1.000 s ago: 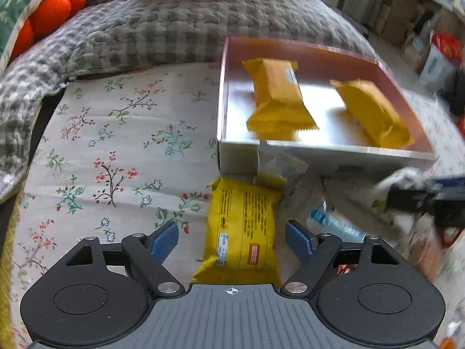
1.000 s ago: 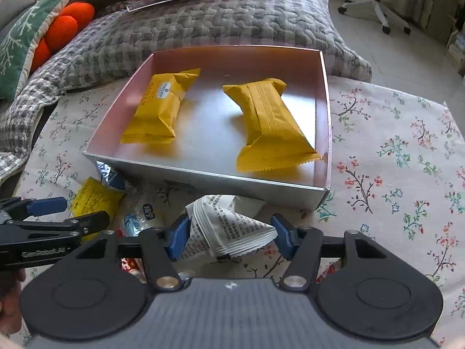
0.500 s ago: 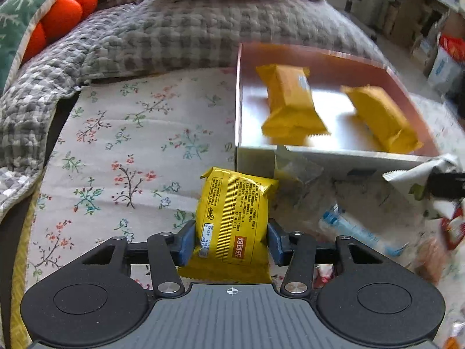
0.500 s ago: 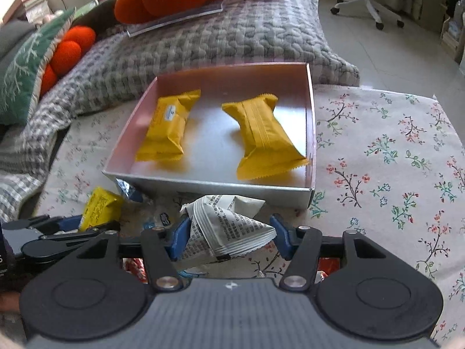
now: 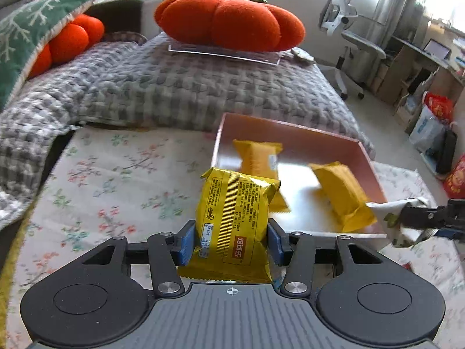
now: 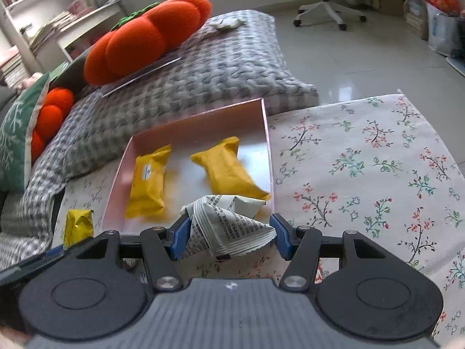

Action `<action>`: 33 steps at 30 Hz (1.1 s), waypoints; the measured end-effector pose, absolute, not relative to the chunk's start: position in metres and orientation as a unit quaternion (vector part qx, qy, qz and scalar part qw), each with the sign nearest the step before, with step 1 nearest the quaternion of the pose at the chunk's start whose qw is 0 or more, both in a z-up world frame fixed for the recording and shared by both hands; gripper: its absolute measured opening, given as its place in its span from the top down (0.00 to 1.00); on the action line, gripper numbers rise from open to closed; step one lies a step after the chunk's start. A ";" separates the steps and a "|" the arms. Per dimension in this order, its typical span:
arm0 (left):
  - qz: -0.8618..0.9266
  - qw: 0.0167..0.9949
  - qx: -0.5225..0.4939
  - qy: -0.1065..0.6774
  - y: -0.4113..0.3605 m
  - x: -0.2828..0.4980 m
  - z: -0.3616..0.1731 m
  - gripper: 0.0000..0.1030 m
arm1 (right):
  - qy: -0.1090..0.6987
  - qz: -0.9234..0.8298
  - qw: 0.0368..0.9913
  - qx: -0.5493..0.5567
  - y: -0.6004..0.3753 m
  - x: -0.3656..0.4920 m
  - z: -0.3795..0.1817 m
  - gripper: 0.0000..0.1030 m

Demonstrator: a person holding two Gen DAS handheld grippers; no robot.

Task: Organize snacks
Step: 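Place the pastry and yellow packet into the box and open both grippers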

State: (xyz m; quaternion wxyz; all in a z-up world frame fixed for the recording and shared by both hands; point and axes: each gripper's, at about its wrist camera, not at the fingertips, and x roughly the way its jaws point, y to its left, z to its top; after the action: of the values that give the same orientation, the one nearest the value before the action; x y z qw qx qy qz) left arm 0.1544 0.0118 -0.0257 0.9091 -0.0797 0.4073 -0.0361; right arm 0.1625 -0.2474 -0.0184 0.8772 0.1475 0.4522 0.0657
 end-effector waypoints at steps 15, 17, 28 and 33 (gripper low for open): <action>-0.049 0.910 -0.052 0.408 -0.026 0.205 -0.046 0.54 | 0.438 0.101 0.872 0.194 -0.239 0.190 -0.033 0.47; -0.045 0.910 -0.043 0.409 -0.028 0.208 -0.051 0.54 | 0.438 0.104 0.871 0.196 -0.235 0.195 -0.037 0.47; -0.022 0.915 -0.033 0.401 -0.015 0.202 -0.048 0.41 | 0.413 0.109 0.882 0.198 -0.222 0.191 -0.033 0.35; -0.006 0.912 -0.043 0.408 -0.008 0.191 -0.038 0.41 | 0.423 0.096 0.879 0.197 -0.229 0.185 -0.030 0.35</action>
State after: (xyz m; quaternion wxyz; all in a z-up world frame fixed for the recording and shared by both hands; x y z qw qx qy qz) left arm 0.1910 -0.0079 -0.0376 0.9117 -0.0430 0.4084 -0.0058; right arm 0.1845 -0.2292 -0.0302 0.8791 0.1972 0.4231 0.0961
